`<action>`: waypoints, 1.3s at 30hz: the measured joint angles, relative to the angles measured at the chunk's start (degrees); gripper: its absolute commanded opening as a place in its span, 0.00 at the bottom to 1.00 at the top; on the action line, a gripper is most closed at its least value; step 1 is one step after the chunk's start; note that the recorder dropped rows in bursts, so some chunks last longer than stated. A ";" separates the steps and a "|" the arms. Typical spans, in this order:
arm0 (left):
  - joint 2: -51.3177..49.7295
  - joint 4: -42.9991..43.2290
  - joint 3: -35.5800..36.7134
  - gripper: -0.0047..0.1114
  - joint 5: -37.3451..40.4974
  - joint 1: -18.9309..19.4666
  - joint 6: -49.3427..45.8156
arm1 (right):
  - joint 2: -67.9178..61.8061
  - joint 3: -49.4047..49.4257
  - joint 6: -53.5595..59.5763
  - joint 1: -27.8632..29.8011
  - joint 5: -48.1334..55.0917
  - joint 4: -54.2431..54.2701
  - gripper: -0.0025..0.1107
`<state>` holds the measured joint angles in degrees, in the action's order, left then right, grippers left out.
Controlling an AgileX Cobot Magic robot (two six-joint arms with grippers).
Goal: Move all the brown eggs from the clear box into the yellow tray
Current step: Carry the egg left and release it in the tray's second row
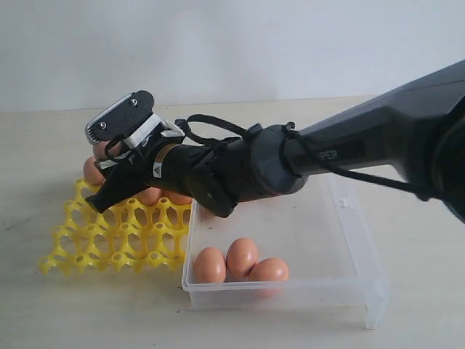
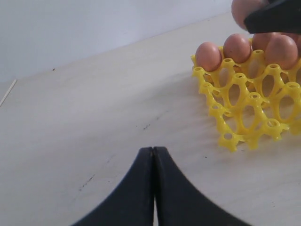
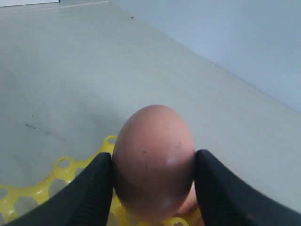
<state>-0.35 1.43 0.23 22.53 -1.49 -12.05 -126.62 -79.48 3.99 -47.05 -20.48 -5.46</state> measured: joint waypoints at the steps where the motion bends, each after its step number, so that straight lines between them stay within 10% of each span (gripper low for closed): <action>1: 0.00 0.00 0.00 0.04 0.00 0.00 0.00 | -1.72 -1.64 -0.54 0.00 -0.24 -0.36 0.02; 8: 0.00 0.00 0.00 0.04 0.00 0.00 0.00 | -5.00 -4.49 -2.24 0.00 1.14 -0.65 0.10; 21: 0.00 0.00 0.00 0.04 0.00 0.00 0.00 | -7.28 -5.20 -2.43 0.00 1.66 -0.65 0.55; 32: 0.00 0.00 0.00 0.04 0.00 0.00 0.00 | -5.24 -5.20 -2.53 0.00 5.50 -0.65 0.56; 39: 0.00 0.00 0.00 0.04 0.00 0.00 0.00 | 8.87 -5.31 -3.99 0.00 33.96 -0.65 0.55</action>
<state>-0.35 1.43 0.23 22.53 -1.49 -12.05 -117.75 -84.79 0.00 -47.05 13.48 -6.12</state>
